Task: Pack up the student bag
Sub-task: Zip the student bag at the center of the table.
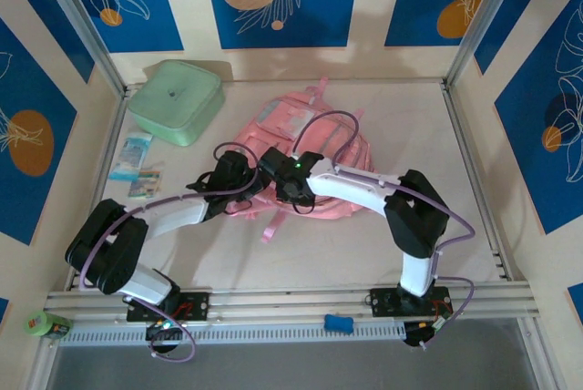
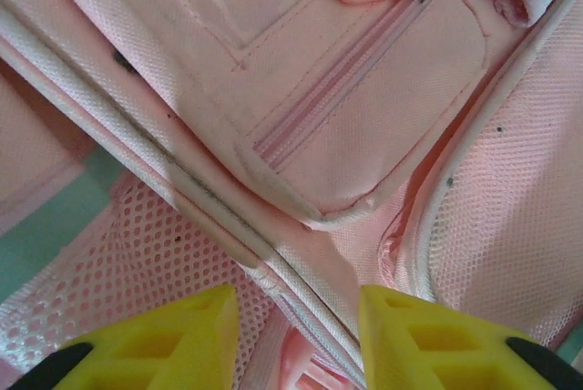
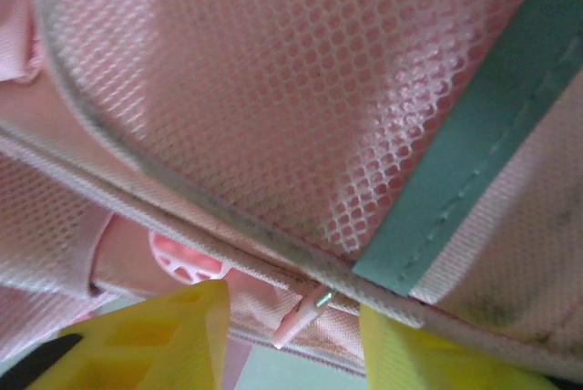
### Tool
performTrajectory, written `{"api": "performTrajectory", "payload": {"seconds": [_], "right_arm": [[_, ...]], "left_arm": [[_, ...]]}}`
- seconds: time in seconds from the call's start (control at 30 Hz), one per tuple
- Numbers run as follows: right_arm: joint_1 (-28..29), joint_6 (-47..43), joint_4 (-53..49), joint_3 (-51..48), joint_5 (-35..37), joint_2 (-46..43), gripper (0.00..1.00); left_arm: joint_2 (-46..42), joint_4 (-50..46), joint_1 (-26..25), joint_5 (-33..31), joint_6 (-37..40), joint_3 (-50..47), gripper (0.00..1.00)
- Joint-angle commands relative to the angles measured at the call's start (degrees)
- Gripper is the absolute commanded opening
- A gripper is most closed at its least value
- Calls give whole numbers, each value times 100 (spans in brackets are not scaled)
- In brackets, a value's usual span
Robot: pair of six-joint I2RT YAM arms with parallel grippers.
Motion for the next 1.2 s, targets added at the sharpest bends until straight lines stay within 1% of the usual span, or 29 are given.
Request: {"api": "performTrajectory", "payload": {"seconds": [0.0,0.07,0.13,0.3,0.43,0.53,0.63,0.67,0.73,0.8,0.87,0.9,0.97,1.03,1.1,1.13,1.17], "right_arm": [[-63,77,-70,306,308,236,36],[-64,74,-203,329,378,307,31],[-62,21,-237,231,446,267,23],[-50,-140,-407,-76,635,-51,9],[-50,-444,-491,-456,801,-494,1],[-81,-735,-629,-716,988,-835,0],[-249,-1032,-795,-954,1012,-1149,0],[-328,-1143,-802,-1041,1006,-1270,0],[-602,-1641,-571,-1270,757,-1524,0],[-773,-2032,-367,-1402,649,-1711,0],[-737,-2644,96,-1516,364,-1863,0],[-663,-2915,356,-1528,77,-1888,0],[-485,-3223,700,-1473,-562,-1810,0],[-249,-3125,890,-1262,-997,-1595,0],[-77,-3038,1125,-973,-1349,-1305,0],[-10,-2911,1143,-787,-1344,-1140,0],[10,-2777,1103,-648,-1294,-998,0]], "left_arm": [[204,297,-142,-429,-413,-122,38],[368,443,-150,-535,-506,-115,38],[511,388,-147,-667,-524,-49,38],[598,100,-92,-1325,-361,36,38],[810,168,206,-1317,-151,83,38],[1049,168,444,-1228,58,221,37],[1272,281,646,-1089,239,375,37],[1312,276,703,-1101,319,432,37],[1381,239,859,-1095,481,593,37],[1449,434,994,-947,713,717,36],[1583,747,1098,-673,995,891,37],[1695,882,1169,-418,1179,1055,37],[1956,1170,1313,238,1504,1405,40],[2144,1281,1465,855,1743,1767,41],[2107,1542,1601,1233,1815,1787,41],[2012,1643,1674,1361,1835,1728,43],[1914,1536,1731,1389,1841,1696,45]]}}
